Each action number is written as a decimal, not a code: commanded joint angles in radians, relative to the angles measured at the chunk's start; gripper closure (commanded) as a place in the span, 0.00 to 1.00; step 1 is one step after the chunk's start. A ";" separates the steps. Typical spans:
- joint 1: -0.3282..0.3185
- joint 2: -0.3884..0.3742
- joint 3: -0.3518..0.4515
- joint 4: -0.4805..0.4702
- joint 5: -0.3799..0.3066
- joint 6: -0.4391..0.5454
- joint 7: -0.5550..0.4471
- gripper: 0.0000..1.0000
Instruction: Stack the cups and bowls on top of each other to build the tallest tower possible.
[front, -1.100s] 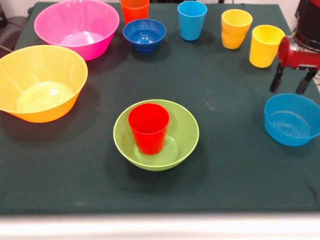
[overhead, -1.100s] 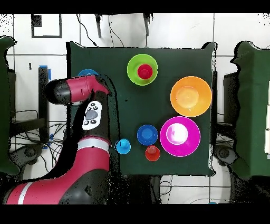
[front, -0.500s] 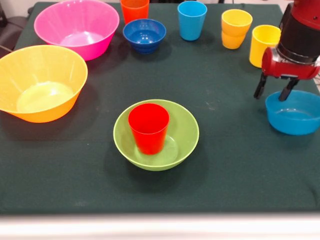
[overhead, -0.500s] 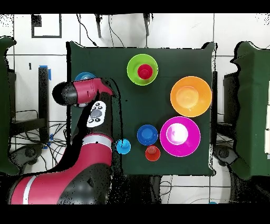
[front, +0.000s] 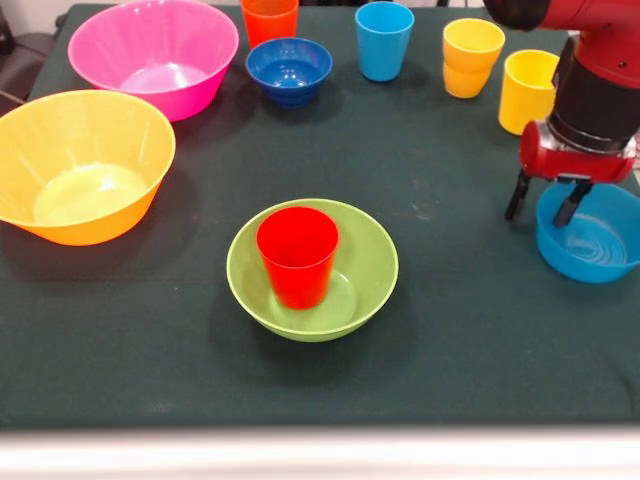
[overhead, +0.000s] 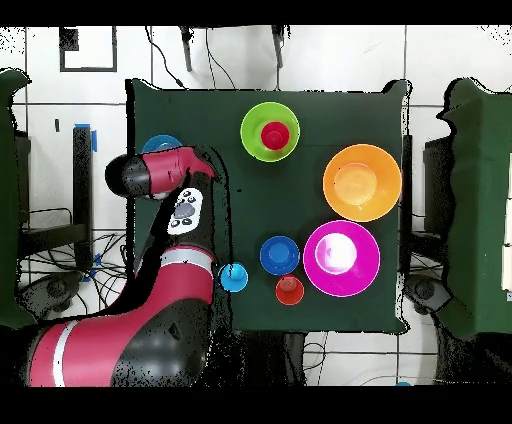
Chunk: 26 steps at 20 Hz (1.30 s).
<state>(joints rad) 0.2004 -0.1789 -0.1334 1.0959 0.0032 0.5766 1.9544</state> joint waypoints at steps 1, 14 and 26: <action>-0.016 0.040 0.055 -0.032 0.005 -0.064 0.132 0.00; -0.018 0.023 0.059 -0.005 0.013 -0.059 0.115 1.00; -0.127 -0.253 0.138 0.228 0.005 0.062 -0.076 1.00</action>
<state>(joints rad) 0.1699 -0.2677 -0.1148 1.1398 0.0152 0.5391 1.9544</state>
